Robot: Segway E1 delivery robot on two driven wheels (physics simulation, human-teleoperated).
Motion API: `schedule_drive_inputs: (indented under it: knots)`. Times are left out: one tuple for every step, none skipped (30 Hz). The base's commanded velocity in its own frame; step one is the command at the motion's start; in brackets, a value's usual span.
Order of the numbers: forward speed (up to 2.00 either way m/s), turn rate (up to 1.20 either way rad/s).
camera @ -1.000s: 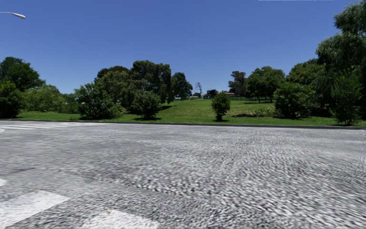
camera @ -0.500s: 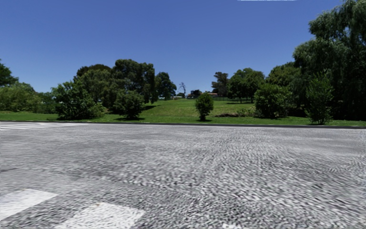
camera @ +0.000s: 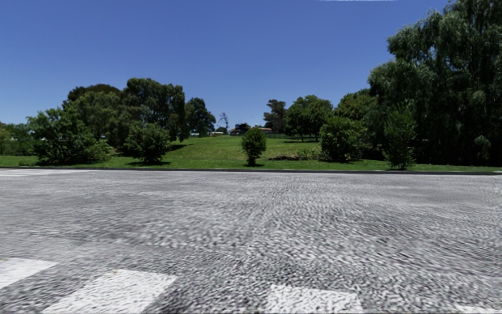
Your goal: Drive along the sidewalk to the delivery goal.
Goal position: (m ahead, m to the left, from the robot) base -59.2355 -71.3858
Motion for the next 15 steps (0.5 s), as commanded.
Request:
schedule_drive_inputs:
  knots:
    - [-0.43, -0.38]
    - [-0.48, -0.38]
    - [-0.56, -0.38]
    - [-0.58, -0.38]
    - [-0.58, -0.38]
    - [-0.58, -0.38]
    - [-0.57, -0.38]
    - [-0.57, -0.38]
    - [-0.56, -0.38]
    - [-0.56, -0.38]
    - [-0.56, -0.38]
    - [-0.56, -0.38]
    - [-0.56, -0.38]
    - [-0.56, -0.38]
    - [-0.56, -0.38]
